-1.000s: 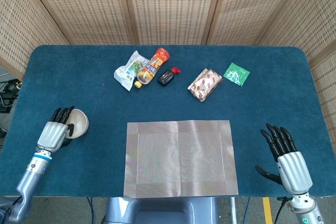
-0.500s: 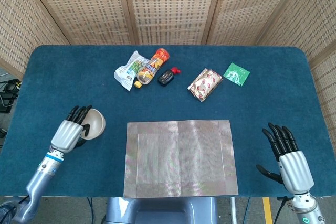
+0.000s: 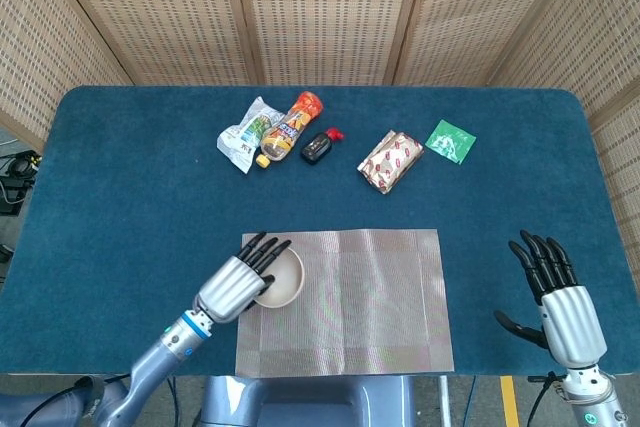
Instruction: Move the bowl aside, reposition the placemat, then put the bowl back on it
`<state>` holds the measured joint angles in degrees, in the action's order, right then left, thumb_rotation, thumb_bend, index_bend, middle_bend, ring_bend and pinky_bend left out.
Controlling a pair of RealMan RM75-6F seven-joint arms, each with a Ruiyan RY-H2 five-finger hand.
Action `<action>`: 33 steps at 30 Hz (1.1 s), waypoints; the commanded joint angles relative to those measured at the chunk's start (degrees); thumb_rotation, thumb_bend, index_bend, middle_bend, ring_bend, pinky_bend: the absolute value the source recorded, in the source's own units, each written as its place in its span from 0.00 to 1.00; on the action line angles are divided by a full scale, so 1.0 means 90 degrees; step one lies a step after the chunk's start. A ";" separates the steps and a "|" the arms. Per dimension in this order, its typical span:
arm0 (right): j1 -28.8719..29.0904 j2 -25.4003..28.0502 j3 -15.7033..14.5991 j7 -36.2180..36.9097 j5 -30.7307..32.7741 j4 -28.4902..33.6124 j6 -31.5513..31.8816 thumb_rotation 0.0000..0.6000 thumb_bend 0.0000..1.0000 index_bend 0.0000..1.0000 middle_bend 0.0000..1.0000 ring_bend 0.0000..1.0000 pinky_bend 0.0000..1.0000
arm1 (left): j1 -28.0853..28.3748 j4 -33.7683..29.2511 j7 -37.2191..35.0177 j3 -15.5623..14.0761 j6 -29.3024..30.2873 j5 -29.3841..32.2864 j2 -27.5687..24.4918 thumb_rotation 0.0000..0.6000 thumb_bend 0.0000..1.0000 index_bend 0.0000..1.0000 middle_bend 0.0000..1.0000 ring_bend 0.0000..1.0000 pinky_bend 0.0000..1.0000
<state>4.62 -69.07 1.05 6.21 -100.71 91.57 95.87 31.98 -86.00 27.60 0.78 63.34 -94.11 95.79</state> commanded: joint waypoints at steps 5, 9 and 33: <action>0.0003 0.0047 0.0004 0.0100 0.0007 0.0003 0.0005 1.00 0.20 0.06 0.00 0.00 0.00 | 0.0267 -0.0307 0.1006 0.0082 -0.0669 0.0502 0.0765 1.00 0.51 0.68 0.00 0.00 0.00; -0.0008 0.0079 0.0009 0.0175 0.0005 0.0017 0.0043 1.00 0.20 0.06 0.00 0.00 0.00 | 0.0386 -0.0287 0.1430 0.0176 -0.0835 0.0691 0.1038 1.00 0.51 0.68 0.00 0.00 0.00; -0.0052 0.0169 -0.0003 0.0339 -0.0078 0.0044 0.0167 1.00 0.20 0.06 0.00 0.00 0.00 | 0.0693 -0.0510 0.2764 0.0621 -0.0955 0.2172 0.1273 1.00 0.27 0.16 0.00 0.00 0.00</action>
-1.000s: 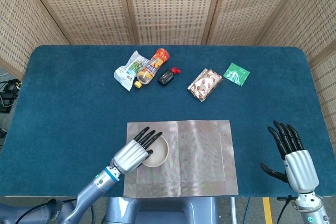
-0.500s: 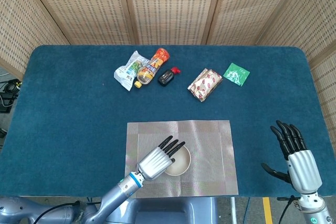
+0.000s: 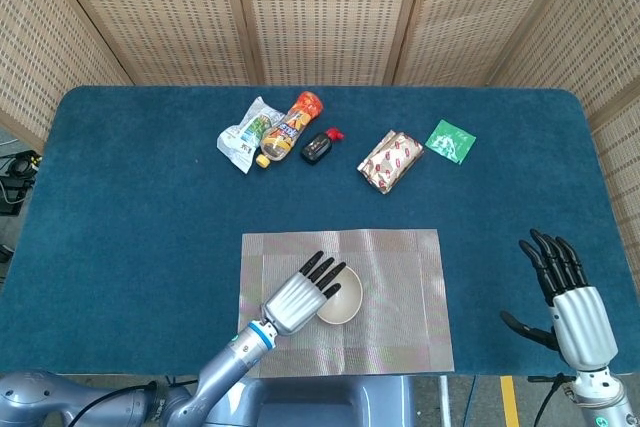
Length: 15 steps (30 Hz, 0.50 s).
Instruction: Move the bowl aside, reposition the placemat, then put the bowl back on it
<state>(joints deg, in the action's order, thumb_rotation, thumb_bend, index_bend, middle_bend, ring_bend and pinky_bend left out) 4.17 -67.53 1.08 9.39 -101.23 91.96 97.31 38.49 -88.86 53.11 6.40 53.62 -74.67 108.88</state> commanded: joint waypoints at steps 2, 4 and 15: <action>-0.0003 -0.0012 -0.0004 -0.0048 -0.0037 -0.0005 0.0016 1.00 0.20 0.06 0.00 0.00 0.00 | -0.0091 -0.0394 -0.0243 -0.0010 0.0279 -0.0054 -0.0371 1.00 0.27 0.14 0.00 0.00 0.00; -0.0003 -0.0025 -0.0005 -0.0085 -0.0049 -0.0004 0.0014 1.00 0.20 0.06 0.00 0.00 0.00 | -0.0196 -0.0656 -0.0444 -0.0036 0.0480 -0.0118 -0.0634 1.00 0.27 0.12 0.00 0.00 0.00; -0.0014 -0.0111 -0.0030 -0.0368 -0.0106 -0.0003 -0.0020 1.00 0.20 0.06 0.00 0.00 0.00 | -0.1221 -0.1586 -0.1928 -0.0609 0.2125 -0.1128 -0.2464 1.00 0.27 0.09 0.00 0.00 0.00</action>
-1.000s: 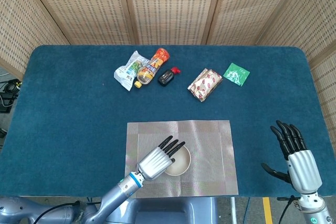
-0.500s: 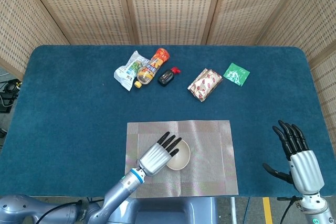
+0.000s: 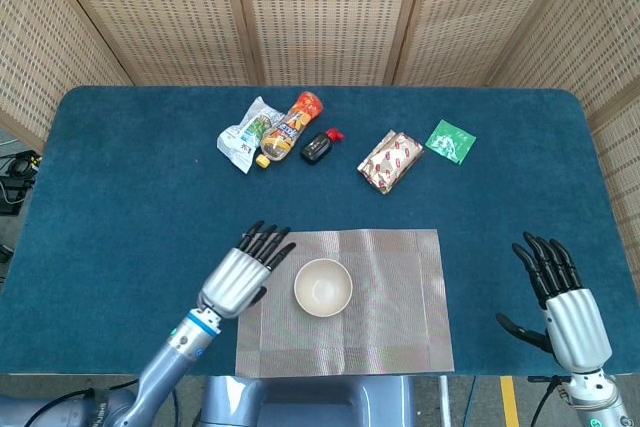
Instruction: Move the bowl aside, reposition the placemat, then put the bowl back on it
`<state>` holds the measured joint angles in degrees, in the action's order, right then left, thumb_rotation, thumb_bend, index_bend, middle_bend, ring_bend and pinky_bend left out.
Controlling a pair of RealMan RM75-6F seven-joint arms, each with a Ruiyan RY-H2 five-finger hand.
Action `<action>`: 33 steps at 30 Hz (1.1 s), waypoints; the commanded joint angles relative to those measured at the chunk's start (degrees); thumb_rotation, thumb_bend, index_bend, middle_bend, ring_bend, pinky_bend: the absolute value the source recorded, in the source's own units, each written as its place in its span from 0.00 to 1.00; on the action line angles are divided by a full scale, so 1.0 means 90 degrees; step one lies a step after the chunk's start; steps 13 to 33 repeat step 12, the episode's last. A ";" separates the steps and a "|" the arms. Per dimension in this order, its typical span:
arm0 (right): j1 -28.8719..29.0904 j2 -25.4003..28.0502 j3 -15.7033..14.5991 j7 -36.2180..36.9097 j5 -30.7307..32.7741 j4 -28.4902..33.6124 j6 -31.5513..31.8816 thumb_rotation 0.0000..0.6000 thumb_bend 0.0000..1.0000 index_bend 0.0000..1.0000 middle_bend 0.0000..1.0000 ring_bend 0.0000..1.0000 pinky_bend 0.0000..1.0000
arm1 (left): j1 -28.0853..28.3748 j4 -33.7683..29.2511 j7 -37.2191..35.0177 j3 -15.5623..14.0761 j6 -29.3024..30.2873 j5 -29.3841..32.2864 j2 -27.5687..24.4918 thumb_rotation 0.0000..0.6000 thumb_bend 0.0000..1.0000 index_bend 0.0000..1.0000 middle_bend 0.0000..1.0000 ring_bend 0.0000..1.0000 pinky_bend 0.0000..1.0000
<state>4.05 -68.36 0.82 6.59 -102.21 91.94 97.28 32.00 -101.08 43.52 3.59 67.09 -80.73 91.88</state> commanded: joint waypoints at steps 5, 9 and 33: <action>0.0022 -0.0089 -0.0018 -0.0305 0.0046 -0.0010 -0.0169 1.00 0.20 0.06 0.00 0.00 0.00 | -0.1249 0.0258 -0.1981 -0.0600 0.1800 -0.0981 -0.1191 1.00 0.26 0.08 0.00 0.00 0.00; 0.0032 -0.0107 -0.0048 -0.0547 0.0077 0.0032 -0.0302 1.00 0.20 0.06 0.00 0.00 0.00 | -0.1745 0.0727 -0.2426 -0.0728 0.2406 -0.0980 -0.1504 1.00 0.24 0.03 0.00 0.00 0.00; 0.0042 -0.0135 -0.0040 -0.0735 0.0106 0.0059 -0.0369 1.00 0.20 0.06 0.00 0.00 0.00 | -0.2099 0.1030 -0.2831 -0.0843 0.2696 -0.0892 -0.1696 1.00 0.24 0.00 0.00 0.00 0.00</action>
